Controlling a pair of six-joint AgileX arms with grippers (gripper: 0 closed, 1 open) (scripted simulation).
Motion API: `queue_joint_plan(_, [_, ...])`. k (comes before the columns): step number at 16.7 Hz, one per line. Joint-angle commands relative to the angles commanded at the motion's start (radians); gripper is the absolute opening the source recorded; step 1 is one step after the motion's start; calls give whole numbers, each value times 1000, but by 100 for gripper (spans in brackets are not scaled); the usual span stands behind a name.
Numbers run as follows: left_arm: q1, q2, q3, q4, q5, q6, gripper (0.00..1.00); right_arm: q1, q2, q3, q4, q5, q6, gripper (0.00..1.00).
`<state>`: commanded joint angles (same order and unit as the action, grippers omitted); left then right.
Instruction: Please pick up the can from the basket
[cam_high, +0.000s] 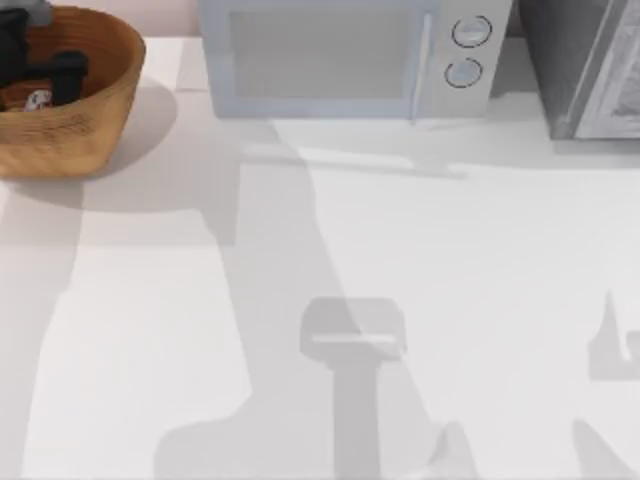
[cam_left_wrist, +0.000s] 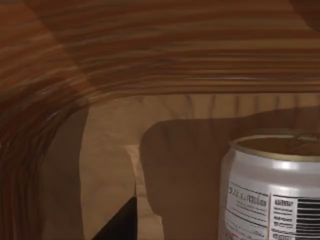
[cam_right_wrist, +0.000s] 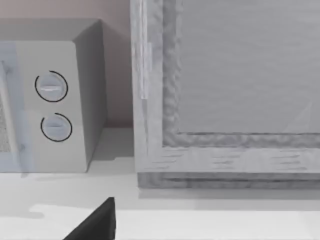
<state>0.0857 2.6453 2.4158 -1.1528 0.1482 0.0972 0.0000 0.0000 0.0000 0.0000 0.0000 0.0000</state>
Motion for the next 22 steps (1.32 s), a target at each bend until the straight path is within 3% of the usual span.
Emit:
queue_joint_plan(9, [0,0,0,0,0,0,2,0,0,0,0,0,0,100])
queue_joint_plan(22, [-9,-104,-68,25,11,-13,0,0,0,0,0,0,0,100])
